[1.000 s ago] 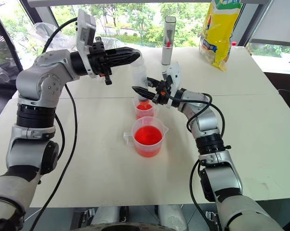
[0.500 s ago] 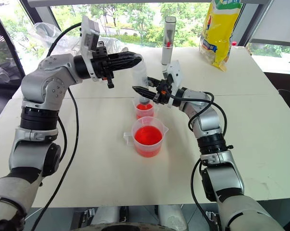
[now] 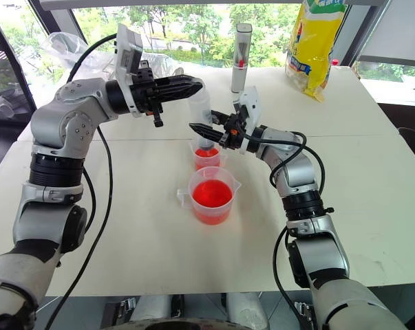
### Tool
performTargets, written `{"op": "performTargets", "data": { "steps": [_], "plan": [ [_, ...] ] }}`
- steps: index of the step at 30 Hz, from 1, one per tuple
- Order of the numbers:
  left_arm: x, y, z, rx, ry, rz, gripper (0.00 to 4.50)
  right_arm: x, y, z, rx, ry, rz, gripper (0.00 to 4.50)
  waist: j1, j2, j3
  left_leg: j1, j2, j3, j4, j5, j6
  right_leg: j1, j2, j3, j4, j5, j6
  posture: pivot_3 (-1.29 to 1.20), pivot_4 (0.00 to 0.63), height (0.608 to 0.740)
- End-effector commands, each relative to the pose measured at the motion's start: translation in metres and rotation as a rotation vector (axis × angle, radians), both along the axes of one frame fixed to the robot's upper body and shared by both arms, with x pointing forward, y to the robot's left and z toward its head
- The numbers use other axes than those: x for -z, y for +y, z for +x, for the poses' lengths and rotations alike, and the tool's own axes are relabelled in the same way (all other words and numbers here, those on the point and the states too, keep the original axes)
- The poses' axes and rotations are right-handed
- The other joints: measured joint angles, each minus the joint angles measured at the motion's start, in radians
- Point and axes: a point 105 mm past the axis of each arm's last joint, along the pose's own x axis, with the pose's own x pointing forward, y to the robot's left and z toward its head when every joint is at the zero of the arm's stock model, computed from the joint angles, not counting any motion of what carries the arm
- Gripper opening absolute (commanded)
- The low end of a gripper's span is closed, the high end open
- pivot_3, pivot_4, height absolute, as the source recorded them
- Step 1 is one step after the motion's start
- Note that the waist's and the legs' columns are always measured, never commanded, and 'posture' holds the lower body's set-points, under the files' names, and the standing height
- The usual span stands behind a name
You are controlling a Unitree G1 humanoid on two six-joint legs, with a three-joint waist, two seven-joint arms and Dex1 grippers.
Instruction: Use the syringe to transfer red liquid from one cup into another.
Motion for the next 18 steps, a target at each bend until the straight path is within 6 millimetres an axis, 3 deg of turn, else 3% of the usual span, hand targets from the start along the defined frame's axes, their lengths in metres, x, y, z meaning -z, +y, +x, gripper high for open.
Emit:
{"op": "performTargets", "data": {
  "steps": [1,4,7,13,14,18],
  "plan": [
    [0.014,-0.005,-0.002,0.014,0.039,0.056,0.02,-0.047,0.000,-0.010,-0.024,-0.154,0.081,1.42,0.000,0.000,0.000,0.000,0.000,0.000,0.000,0.000,0.000,0.000,0.000,0.000,0.000,0.000,0.000,0.00,0.150,0.740],
    [0.009,-0.003,-0.003,0.015,0.036,0.042,0.02,-0.046,0.000,-0.010,-0.027,-0.150,0.076,1.42,0.000,0.000,0.000,0.000,0.000,0.000,0.000,0.000,0.000,0.000,0.000,0.000,0.000,0.000,0.000,0.00,0.150,0.740],
    [0.002,-0.001,-0.004,0.015,0.041,0.019,1.16,-0.046,0.000,-0.010,-0.027,-0.149,0.074,1.42,0.000,0.000,0.000,0.000,0.000,0.000,0.000,0.000,0.000,0.000,0.000,0.000,0.000,0.000,0.000,0.00,0.150,0.740],
    [-0.011,0.005,-0.005,0.000,0.015,-0.020,4.15,-0.045,0.000,-0.010,-0.030,-0.147,0.072,1.42,-0.001,0.001,0.000,0.000,0.000,0.000,0.000,0.000,0.000,0.000,0.000,0.000,0.000,0.000,0.000,0.00,0.150,0.740],
    [-0.013,0.006,-0.006,0.000,0.014,-0.030,4.44,-0.046,0.000,-0.010,-0.031,-0.148,0.072,1.42,-0.001,0.001,0.000,0.000,0.000,0.000,0.000,0.000,0.000,0.000,0.000,0.000,0.000,0.000,0.000,0.00,0.150,0.740],
    [-0.019,0.015,-0.007,-0.021,0.008,-0.043,4.44,-0.046,0.000,-0.011,-0.032,-0.147,0.073,1.42,-0.001,0.001,0.000,0.000,0.000,0.000,0.000,0.000,0.000,0.000,0.000,0.000,0.000,0.000,0.000,0.00,0.150,0.740]
  ]
}}
